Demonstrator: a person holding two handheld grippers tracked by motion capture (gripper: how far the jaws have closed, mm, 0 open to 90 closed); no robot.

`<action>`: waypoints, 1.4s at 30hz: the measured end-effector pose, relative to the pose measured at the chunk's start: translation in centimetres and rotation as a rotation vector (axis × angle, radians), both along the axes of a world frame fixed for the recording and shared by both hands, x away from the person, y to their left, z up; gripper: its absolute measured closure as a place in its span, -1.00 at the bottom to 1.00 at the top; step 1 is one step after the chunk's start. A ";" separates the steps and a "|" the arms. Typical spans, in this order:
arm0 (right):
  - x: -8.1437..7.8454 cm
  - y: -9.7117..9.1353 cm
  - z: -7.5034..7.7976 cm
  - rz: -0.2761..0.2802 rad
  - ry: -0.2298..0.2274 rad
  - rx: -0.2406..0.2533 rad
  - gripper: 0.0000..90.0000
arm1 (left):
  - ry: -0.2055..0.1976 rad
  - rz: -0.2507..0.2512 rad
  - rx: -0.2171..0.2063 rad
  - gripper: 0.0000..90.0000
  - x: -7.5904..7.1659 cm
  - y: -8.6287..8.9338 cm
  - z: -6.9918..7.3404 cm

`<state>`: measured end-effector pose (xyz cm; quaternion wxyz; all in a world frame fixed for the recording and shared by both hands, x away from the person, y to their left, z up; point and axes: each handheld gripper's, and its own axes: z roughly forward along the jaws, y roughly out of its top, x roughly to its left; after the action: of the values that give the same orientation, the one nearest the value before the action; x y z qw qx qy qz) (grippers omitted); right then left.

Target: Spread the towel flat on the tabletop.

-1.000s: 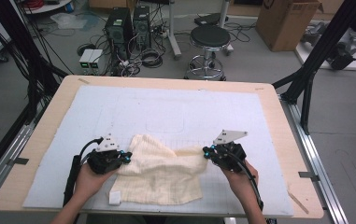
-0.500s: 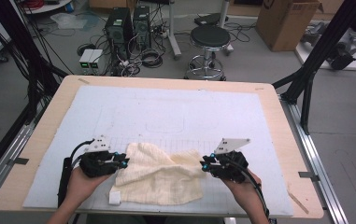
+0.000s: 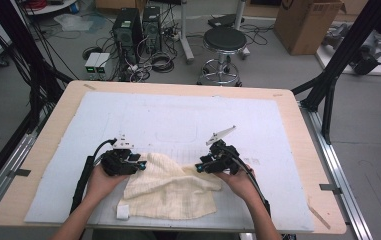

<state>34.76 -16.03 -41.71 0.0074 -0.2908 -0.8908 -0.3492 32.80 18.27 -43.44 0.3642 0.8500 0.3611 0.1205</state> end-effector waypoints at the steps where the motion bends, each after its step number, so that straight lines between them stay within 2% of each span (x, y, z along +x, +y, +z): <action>1: 0.1 0.0 -0.2 0.004 0.011 -0.011 0.65 | -0.015 -0.004 0.004 0.45 -0.1 0.0 0.0; 2: 0.1 0.0 -0.2 0.004 0.011 -0.011 0.65 | -0.021 -0.002 0.002 0.45 -0.1 0.0 -0.1; 4: 0.0 -0.1 -0.1 0.014 0.008 -0.022 0.84 | -0.040 0.000 0.021 0.63 -0.2 -0.2 -0.1; 5: -0.1 -0.2 0.3 0.003 -0.018 -0.033 0.88 | -0.050 0.003 0.026 0.75 -0.2 -0.2 -0.1; 6: -0.3 -0.3 0.7 -0.016 -0.058 -0.049 0.89 | -0.041 0.003 0.016 0.90 -0.1 -0.1 0.0; 7: -0.6 -0.4 1.2 -0.042 -0.098 -0.056 0.90 | -0.042 0.016 0.002 0.94 0.0 0.0 0.0; 9: -1.1 -1.1 2.2 -0.097 -0.190 -0.061 0.90 | -0.057 0.035 -0.005 0.97 0.0 0.1 0.1; 11: -1.6 -1.8 3.0 -0.146 -0.261 -0.057 0.84 | -0.069 0.047 -0.024 0.98 -0.1 0.2 0.4; 13: -2.2 -2.6 3.5 -0.186 -0.304 -0.040 0.75 | -0.066 0.046 -0.031 0.98 -0.2 0.2 0.5; 15: -2.3 -3.0 2.9 -0.166 -0.262 -0.030 0.60 | -0.056 0.038 -0.026 0.98 -0.1 0.2 0.4; 16: -2.2 -3.0 2.4 -0.159 -0.232 -0.055 0.48 | -0.054 0.041 -0.033 0.97 -0.1 0.2 0.3; 17: -2.1 -3.1 2.1 -0.161 -0.214 -0.070 0.44 | -0.048 0.046 -0.049 0.94 0.0 0.2 0.3; 18: -2.1 -3.2 1.8 -0.170 -0.197 -0.063 0.38 | -0.044 0.055 -0.063 0.83 0.0 0.3 0.4; 19: -2.0 -3.5 1.7 -0.179 -0.202 -0.044 0.32 | -0.036 0.062 -0.082 0.73 0.0 0.3 0.5; 20: -1.9 -3.8 1.8 -0.193 -0.200 -0.016 0.30 | -0.034 0.072 -0.088 0.51 0.1 0.3 0.5; 21: -1.8 -4.0 2.0 -0.203 -0.205 0.012 0.30 | -0.027 0.077 -0.091 0.51 0.1 0.2 0.5; 23: -1.5 -4.4 2.2 -0.227 -0.205 0.045 0.27 | -0.006 0.097 -0.093 0.25 0.4 0.2 0.2; 25: -1.0 -4.3 1.9 -0.233 -0.191 0.024 0.27 | 0.009 0.106 -0.076 0.21 0.6 0.1 -0.2; 26: -0.4 -4.0 1.1 -0.238 -0.163 -0.014 0.26 | 0.011 0.106 -0.061 0.19 0.6 0.1 -0.3; 27: -0.4 -4.0 1.1 -0.238 -0.163 -0.014 0.26 | 0.007 0.106 -0.061 0.19 0.6 0.1 -0.3; 29: 0.1 -3.9 0.4 -0.237 -0.135 -0.027 0.26 | -0.005 0.113 -0.051 0.24 0.6 -0.1 -0.3; 30: 0.2 -3.8 0.2 -0.241 -0.122 -0.035 0.26 | -0.018 0.117 -0.033 0.28 0.5 -0.2 -0.3; 32: 0.5 -3.4 -0.3 -0.231 -0.123 -0.082 0.29 | -0.031 0.124 -0.010 0.41 0.4 -0.3 -0.3; 33: 0.6 -3.1 -0.8 -0.225 -0.104 -0.107 0.35 | -0.035 0.141 -0.018 0.51 0.4 -0.4 -0.4; 34: 0.6 -3.1 -0.8 -0.225 -0.104 -0.107 0.35 | -0.041 0.147 -0.010 0.51 0.4 -0.4 -0.4; 35: 0.7 -2.9 -1.0 -0.217 -0.097 -0.127 0.39 | -0.043 0.159 -0.001 0.55 0.3 -0.4 -0.4; 36: 0.6 -2.8 -1.1 -0.220 -0.117 -0.138 0.46 | -0.047 0.168 0.001 0.61 0.3 -0.4 -0.4; 38: 0.5 -2.8 -1.2 -0.219 -0.109 -0.127 0.66 | -0.061 0.172 0.012 0.79 0.4 -0.4 -0.4; 40: 0.4 -2.7 -1.2 -0.212 -0.111 -0.119 0.76 | -0.055 0.178 -0.005 0.90 0.5 -0.4 -0.5; 42: 0.3 -2.7 -1.3 -0.207 -0.121 -0.110 0.83 | -0.046 0.172 -0.022 0.93 0.6 -0.2 -0.5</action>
<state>35.09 -18.72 -43.01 -0.0986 -0.3597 -0.8725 -0.3158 33.44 18.08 -43.93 0.3698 0.8088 0.4258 0.1668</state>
